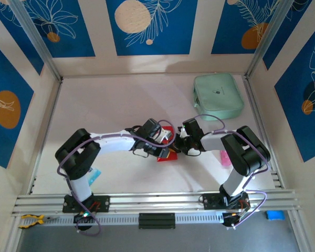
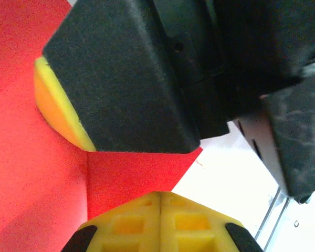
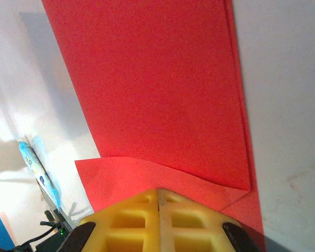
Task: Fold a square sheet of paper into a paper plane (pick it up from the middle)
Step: Fold the triangle a second time at the center of the table.
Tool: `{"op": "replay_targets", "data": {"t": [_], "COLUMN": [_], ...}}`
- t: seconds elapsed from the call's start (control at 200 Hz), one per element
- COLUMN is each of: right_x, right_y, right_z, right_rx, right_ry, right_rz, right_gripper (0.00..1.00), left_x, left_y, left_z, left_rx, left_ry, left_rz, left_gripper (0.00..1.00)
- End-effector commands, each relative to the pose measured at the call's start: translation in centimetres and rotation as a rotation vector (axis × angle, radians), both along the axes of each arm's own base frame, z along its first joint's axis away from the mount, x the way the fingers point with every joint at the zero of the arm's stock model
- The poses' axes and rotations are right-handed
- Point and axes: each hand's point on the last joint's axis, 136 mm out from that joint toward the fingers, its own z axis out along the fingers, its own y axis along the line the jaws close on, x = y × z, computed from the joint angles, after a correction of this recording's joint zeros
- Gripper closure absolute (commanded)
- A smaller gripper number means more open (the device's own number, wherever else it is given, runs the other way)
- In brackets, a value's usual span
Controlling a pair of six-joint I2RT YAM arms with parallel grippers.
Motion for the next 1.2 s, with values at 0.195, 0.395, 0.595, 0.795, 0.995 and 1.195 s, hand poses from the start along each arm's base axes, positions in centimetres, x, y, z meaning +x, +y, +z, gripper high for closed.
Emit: {"op": "replay_targets", "data": {"t": [0.195, 0.395, 0.595, 0.795, 0.995, 1.195], "right_x": [-2.1, -2.2, -2.3, -2.3, -2.4, -2.5], "right_y": [-2.0, -2.1, -2.2, -2.2, -2.3, -2.1], "right_z": [-3.3, -3.5, -3.7, -3.8, -3.9, -3.8], "right_rx": [-0.106, -0.112, -0.123, -0.127, -0.132, -0.122], "right_ry": [0.115, 0.12, 0.128, 0.131, 0.139, 0.141], "right_rz": [-0.02, -0.019, -0.015, -0.015, -0.01, -0.002], "right_gripper": [1.0, 1.0, 1.0, 1.0, 1.0, 1.0], "left_x": [0.5, -0.5, -1.4, -2.2, -3.7, -4.2], "left_y": [0.9, 2.0, 2.8, 3.7, 5.0, 6.2], "left_z": [-2.5, -3.8, -4.3, -4.1, -4.3, -2.6], "left_rx": [0.064, 0.081, 0.087, 0.091, 0.088, 0.078], "left_ry": [0.005, 0.032, 0.047, 0.056, 0.086, 0.047], "left_rz": [0.018, 0.029, 0.036, 0.036, 0.052, 0.058], "left_gripper": [1.0, 1.0, 1.0, 1.0, 1.0, 1.0]}}
